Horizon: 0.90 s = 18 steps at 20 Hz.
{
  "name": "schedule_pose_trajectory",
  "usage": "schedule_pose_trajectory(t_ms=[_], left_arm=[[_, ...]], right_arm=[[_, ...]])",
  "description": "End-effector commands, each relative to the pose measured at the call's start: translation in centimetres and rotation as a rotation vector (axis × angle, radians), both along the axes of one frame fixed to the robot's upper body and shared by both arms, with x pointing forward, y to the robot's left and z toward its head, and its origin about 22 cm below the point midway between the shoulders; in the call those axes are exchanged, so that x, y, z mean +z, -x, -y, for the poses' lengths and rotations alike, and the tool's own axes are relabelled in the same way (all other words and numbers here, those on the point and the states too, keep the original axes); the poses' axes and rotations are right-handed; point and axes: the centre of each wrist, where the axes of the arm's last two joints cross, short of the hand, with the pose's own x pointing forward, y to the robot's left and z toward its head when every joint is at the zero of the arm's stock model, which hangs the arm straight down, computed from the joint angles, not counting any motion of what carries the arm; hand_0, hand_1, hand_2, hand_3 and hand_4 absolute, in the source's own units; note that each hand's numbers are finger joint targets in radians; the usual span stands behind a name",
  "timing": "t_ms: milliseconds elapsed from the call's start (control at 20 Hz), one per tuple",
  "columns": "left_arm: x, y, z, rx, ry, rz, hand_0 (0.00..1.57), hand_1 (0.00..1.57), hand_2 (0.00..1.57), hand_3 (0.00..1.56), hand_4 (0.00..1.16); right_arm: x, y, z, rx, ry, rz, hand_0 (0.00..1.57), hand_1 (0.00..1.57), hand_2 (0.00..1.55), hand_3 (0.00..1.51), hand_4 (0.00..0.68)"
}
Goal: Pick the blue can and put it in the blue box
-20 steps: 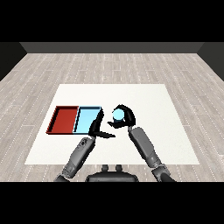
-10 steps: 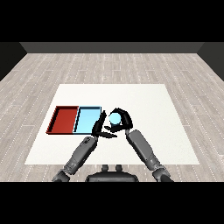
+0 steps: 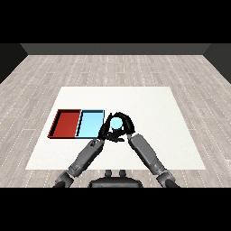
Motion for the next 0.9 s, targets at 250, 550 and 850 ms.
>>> schedule_pose_trajectory(t_ms=[250,550,850], left_arm=[[-0.3,0.3,1.0,-0.029,0.026,0.029,0.00,0.00,0.00,0.00,0.00],[1.2,-0.9,0.1,0.071,-0.246,0.066,0.41,0.41,0.56,0.29,0.57],[0.8,-1.0,1.2,0.067,-0.446,0.162,0.21,0.21,0.30,0.00,0.30]], right_arm=[[0.6,0.5,-2.8,0.007,0.053,0.054,1.39,1.39,1.44,1.39,0.620],[0.6,1.7,-3.5,0.070,0.044,0.018,1.42,1.42,1.44,1.39,0.604],[0.3,2.5,-5.5,0.091,0.064,0.050,1.45,1.45,1.46,1.40,0.599]])
